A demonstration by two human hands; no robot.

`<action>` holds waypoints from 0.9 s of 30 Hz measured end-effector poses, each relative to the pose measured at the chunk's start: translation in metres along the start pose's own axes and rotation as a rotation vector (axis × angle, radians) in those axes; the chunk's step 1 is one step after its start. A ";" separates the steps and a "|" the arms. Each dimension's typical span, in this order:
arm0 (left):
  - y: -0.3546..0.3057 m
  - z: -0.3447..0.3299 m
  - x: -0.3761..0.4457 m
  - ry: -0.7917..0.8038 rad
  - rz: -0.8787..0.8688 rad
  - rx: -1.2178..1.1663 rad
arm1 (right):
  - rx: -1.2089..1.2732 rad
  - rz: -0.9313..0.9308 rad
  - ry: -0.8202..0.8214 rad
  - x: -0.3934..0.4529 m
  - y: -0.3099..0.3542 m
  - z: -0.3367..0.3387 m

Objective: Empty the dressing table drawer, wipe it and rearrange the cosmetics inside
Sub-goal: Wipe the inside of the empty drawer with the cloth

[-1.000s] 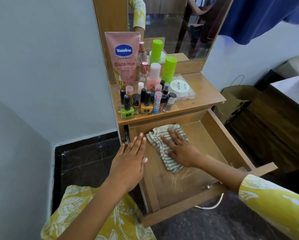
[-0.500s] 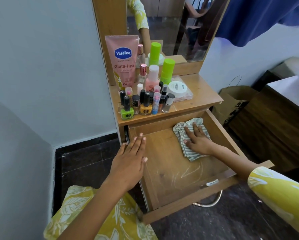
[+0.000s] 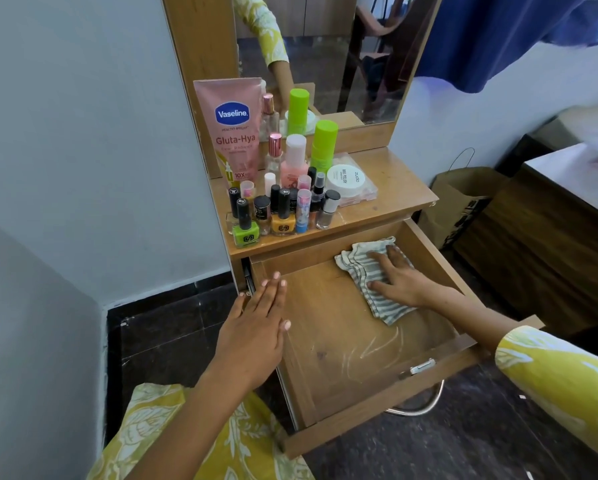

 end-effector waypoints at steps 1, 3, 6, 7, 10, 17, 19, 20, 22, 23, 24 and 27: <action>0.000 0.000 0.000 0.002 -0.002 0.003 | -0.013 -0.010 0.021 -0.001 -0.001 0.000; 0.001 0.000 0.000 0.006 -0.008 0.012 | -0.051 -0.029 0.066 -0.006 -0.002 -0.001; 0.001 -0.001 0.000 0.013 -0.012 0.014 | -0.097 -0.059 0.129 -0.018 -0.004 -0.009; 0.001 -0.001 0.000 0.013 -0.011 0.010 | -0.105 -0.066 0.142 -0.021 -0.005 -0.012; 0.001 -0.002 0.000 0.011 -0.013 0.005 | -0.100 -0.073 0.152 -0.025 -0.005 -0.017; 0.001 -0.002 0.000 -0.007 -0.011 0.003 | -0.103 -0.067 0.072 -0.006 0.001 -0.013; 0.001 -0.002 0.001 -0.007 -0.011 0.015 | -0.121 -0.076 0.057 -0.005 0.005 -0.013; 0.002 -0.002 0.001 -0.007 -0.012 0.014 | -0.130 -0.072 0.059 -0.006 0.008 -0.015; 0.002 -0.002 0.001 -0.006 -0.017 0.009 | -0.139 -0.046 0.087 -0.010 0.016 -0.021; 0.003 -0.002 0.001 -0.002 -0.020 0.004 | -0.143 -0.035 0.107 -0.012 0.021 -0.024; 0.003 -0.003 0.002 -0.002 -0.023 0.000 | -0.153 -0.023 0.122 -0.014 0.030 -0.028; 0.003 -0.003 0.001 -0.015 -0.040 0.002 | -0.213 0.059 0.138 -0.022 0.076 -0.045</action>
Point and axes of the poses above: each hand's wrist, its own x-axis towards the middle knuckle, its own z-axis out of the back of the hand, y = z × x, the point moved 9 cm from there along x, towards the middle knuckle, and after that the axes turned 5 degrees about -z, right-handed, at the moved point
